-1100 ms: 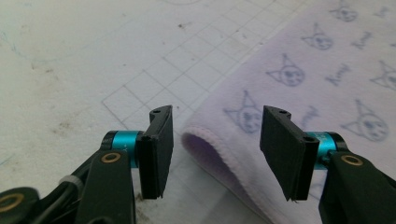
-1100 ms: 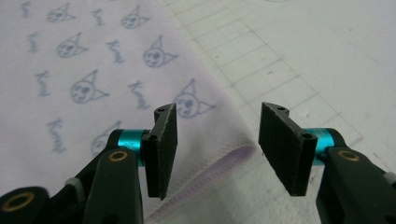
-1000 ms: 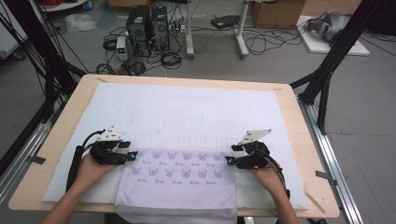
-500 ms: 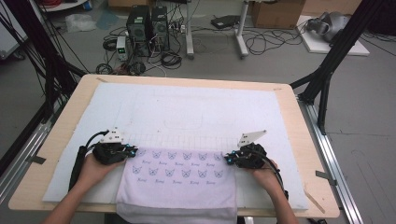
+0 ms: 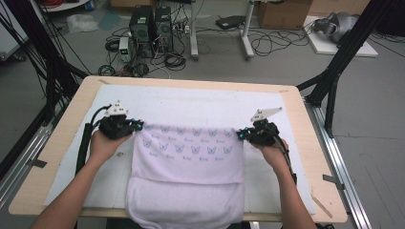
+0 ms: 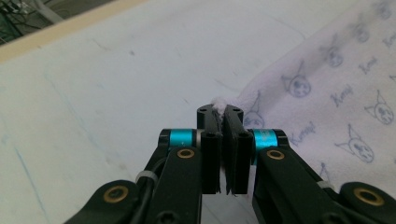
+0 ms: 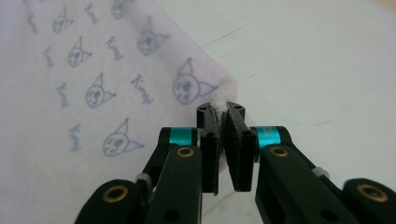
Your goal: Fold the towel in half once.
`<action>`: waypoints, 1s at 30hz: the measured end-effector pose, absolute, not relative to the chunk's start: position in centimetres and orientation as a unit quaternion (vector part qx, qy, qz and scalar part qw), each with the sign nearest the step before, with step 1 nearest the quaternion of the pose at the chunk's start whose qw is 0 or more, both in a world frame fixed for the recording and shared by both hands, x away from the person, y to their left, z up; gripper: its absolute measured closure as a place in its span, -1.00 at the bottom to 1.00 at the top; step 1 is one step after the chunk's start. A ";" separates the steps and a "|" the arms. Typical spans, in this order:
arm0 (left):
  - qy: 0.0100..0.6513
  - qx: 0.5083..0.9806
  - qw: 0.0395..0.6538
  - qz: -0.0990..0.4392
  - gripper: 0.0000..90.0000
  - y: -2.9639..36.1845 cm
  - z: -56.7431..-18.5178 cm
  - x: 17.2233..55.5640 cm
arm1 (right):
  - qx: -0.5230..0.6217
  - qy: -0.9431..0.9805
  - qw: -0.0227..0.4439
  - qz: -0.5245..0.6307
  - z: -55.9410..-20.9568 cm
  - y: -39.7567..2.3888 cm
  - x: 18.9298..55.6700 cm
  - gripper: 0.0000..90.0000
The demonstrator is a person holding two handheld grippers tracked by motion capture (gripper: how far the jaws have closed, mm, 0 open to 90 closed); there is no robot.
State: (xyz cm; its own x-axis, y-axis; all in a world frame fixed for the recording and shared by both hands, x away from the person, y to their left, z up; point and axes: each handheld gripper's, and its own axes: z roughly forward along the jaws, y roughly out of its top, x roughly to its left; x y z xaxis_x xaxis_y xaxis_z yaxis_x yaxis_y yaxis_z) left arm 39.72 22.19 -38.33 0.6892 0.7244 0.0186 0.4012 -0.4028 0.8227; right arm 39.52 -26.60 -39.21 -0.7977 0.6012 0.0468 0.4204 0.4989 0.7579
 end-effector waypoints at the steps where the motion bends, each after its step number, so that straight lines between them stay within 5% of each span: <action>1: 0.346 0.816 0.420 0.194 0.91 22.0 -37.6 40.7 | 0.305 0.854 0.114 0.406 -38.8 -26.8 40.1 0.89; 13: 0.358 0.788 0.428 0.261 0.89 21.6 -29.2 46.5 | 0.315 0.831 0.186 0.418 -29.5 -26.4 45.3 0.89; 16: 0.370 0.795 0.401 0.264 0.51 21.4 -30.5 46.8 | 0.327 0.835 0.180 0.404 -30.8 -25.8 45.9 0.60; 21: 0.380 0.802 0.392 0.241 0.40 22.8 -34.1 45.9 | 0.349 0.841 0.140 0.390 -34.5 -26.1 45.7 0.37; 30: 0.356 0.812 0.423 0.188 0.38 24.0 -38.5 42.1 | 0.323 0.858 0.110 0.384 -38.6 -25.9 42.1 0.39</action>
